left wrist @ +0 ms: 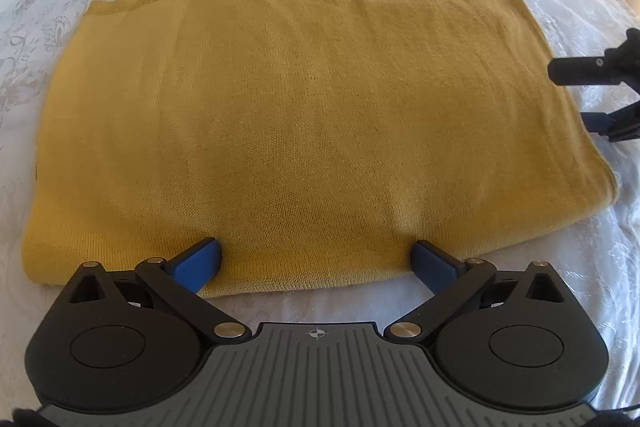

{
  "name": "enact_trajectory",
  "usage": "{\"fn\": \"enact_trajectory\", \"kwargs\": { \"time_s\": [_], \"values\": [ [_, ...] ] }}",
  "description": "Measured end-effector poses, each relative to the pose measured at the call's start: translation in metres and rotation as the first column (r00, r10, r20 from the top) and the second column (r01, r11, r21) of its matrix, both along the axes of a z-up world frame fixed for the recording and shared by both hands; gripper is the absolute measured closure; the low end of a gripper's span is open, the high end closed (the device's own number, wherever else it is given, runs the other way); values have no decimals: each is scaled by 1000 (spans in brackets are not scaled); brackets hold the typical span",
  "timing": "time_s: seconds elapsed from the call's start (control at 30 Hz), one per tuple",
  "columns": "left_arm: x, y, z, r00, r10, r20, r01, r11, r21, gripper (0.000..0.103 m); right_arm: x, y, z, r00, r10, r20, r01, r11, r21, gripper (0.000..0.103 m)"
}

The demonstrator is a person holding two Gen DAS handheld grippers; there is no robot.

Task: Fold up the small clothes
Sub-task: 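Smooth the folded sweater rectangle flat with both open tools, then grasp one end of the folded sweater with the right tool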

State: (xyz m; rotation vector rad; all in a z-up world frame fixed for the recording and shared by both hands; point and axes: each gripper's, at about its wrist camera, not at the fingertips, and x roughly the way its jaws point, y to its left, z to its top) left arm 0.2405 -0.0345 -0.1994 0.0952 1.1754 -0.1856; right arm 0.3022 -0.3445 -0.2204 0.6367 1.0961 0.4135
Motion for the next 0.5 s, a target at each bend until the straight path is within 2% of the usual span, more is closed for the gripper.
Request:
{"fn": "enact_trajectory", "kwargs": {
  "time_s": [0.17,0.33,0.4,0.43,0.5],
  "values": [
    [-2,-3,2,1000,0,0,0,1000,12,0,19,1,-9,1000,13,2,-13,995,97,0],
    [3,-3,10,1000,-5,-24,6,1000,6,0,24,8,-10,1000,13,22,-15,996,91,0],
    [4,-2,20,1000,3,-11,-3,1000,-1,5,22,12,-8,999,26,37,-29,997,67,0],
    [4,-2,28,1000,5,9,-5,1000,-6,14,21,13,-7,998,38,45,-41,998,58,0],
    [7,-1,44,998,2,62,-1,1000,-13,15,22,14,-8,998,47,52,-50,997,62,0]
  ]
}}
